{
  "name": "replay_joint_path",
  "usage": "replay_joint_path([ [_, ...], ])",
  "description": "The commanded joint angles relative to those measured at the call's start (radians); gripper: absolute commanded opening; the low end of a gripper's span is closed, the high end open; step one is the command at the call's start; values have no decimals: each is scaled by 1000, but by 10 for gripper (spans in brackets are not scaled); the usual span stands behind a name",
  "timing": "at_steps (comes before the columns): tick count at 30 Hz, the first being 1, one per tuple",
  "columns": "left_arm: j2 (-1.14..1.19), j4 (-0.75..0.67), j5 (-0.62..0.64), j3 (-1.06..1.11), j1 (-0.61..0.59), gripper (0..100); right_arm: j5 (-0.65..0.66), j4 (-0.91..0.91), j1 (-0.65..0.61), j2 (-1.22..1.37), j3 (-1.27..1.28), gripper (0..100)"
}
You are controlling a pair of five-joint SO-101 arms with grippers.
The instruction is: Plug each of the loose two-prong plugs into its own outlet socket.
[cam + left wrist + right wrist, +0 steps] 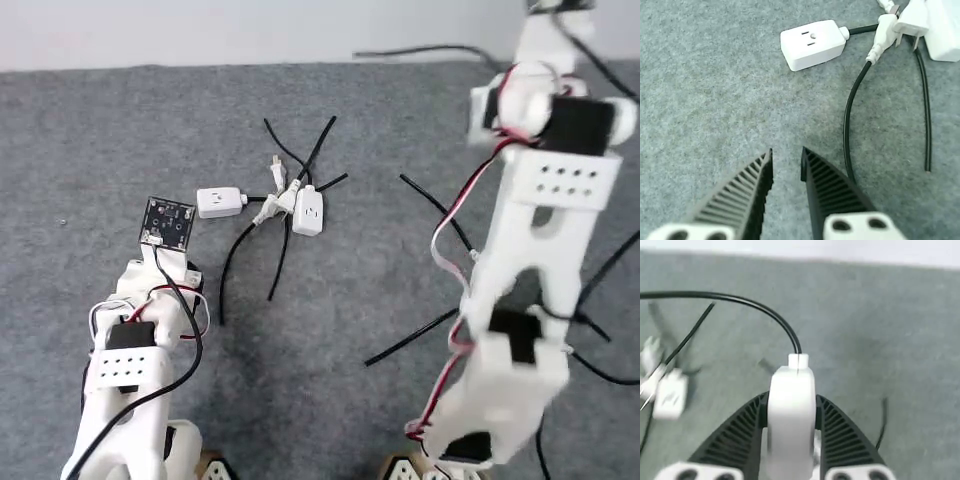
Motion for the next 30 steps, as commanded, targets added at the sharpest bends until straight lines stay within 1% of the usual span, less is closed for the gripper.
replay_joint_path([
  [1, -20, -21, 2, -7, 0, 91, -11, 42, -88, -259, 342, 9],
  [2, -20, -21, 2, -7, 0, 91, -21, 35, -116, -305, 439, 9],
  [4, -20, -21, 2, -7, 0, 91, -84, 8, -176, -383, 623, 9],
  [6, -20, -21, 2, -7, 0, 91, -141, -50, -236, -441, 793, 9],
  [11, -20, -20, 2, -7, 0, 91, -206, -297, -380, -559, 1217, 9],
  [15, -20, -20, 2, -7, 0, 91, -262, -518, -463, -627, 1484, 9],
  [20, -20, -20, 2, -7, 0, 91, -269, -754, -524, -644, 1729, 12],
  [23, -20, -20, 2, -5, -2, 91, -264, -934, -549, -644, 1910, 15],
  [25, -20, -20, 2, -5, -2, 91, -264, -1043, -550, -648, 1995, 43],
  [27, -20, -20, 2, -5, -2, 91, -262, -1058, -552, -659, 2005, 92],
  [30, -20, -20, 2, -5, -2, 91, -264, -1007, -555, -665, 1972, 168],
])
